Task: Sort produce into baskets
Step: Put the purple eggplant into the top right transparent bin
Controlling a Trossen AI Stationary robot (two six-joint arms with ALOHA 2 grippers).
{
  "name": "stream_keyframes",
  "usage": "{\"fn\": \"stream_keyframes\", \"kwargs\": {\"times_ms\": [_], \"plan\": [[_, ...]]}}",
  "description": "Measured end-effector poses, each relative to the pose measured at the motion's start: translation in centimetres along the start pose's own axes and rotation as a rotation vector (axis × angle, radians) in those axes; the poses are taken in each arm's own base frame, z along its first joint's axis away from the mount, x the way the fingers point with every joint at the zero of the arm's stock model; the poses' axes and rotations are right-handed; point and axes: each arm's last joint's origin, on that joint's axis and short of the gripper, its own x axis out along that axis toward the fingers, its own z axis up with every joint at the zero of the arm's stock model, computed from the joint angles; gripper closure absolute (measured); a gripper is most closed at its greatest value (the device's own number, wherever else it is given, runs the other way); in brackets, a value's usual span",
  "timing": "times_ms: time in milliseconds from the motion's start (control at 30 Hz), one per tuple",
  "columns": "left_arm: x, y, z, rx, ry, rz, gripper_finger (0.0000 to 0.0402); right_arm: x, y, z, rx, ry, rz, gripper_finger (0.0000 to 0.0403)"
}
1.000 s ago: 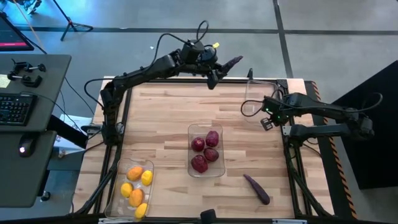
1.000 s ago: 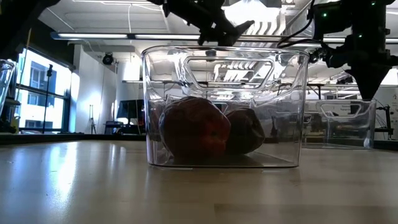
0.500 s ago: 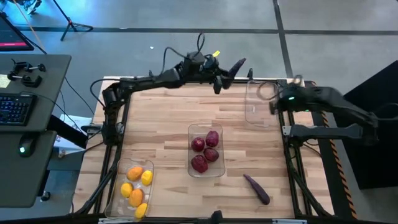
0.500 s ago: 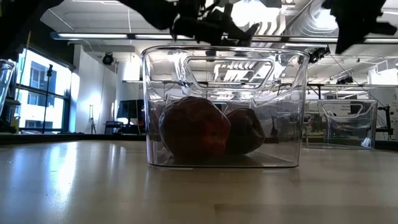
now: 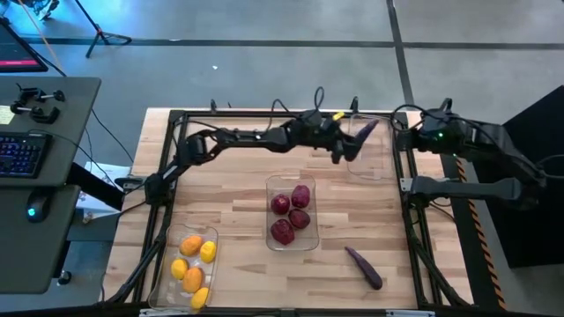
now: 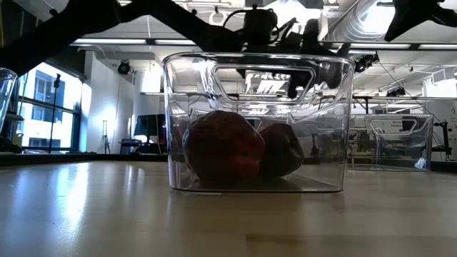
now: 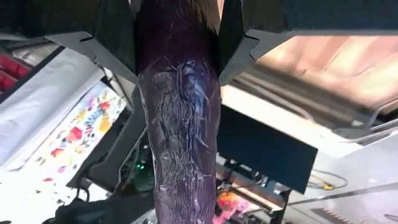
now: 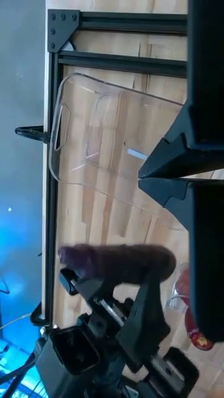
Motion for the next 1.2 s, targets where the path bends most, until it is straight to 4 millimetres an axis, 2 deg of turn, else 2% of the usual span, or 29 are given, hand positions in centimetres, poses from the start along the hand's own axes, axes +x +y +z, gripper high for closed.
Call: {"fn": "stream_keyframes", "kwargs": {"times_ms": [167, 433, 533, 700, 800, 933, 1200], "plan": [[1.6, 0.6, -0.8, -0.034, 0.028, 0.046, 0.0238, 0.2, 0.2, 0.0, 0.007, 0.009, -0.005, 0.0403], [1.3, 1.4, -0.5, -0.016, -0.075, 0.331, 0.0238, 0.2, 0.4, 0.2, 0.03, -0.004, 0.011, 0.0403], [1.3, 1.5, -0.4, 0.018, -0.071, 0.324, 0.0238, 0.2, 0.4, 0.2, 0.032, -0.013, 0.015, 0.0403], [1.5, 0.8, -0.1, 0.022, -0.09, 0.193, 0.0238, 0.2, 0.4, 0.3, 0.033, -0.026, 0.004, 0.0403], [2.1, 0.9, -1.0, 0.018, -0.1, 0.135, 0.0238, 0.2, 0.4, 0.3, 0.035, -0.028, 0.006, 0.0403], [2.5, 1.8, -2.6, -0.008, -0.051, 0.149, 0.0238, 0.4, 0.6, 0.4, 0.036, -0.031, 0.01, 0.0403], [2.4, 1.7, -2.0, 0.097, -0.072, 0.174, 0.0238, 1.8, 1.3, 0.2, 0.03, -0.024, 0.001, 0.0403]]}}
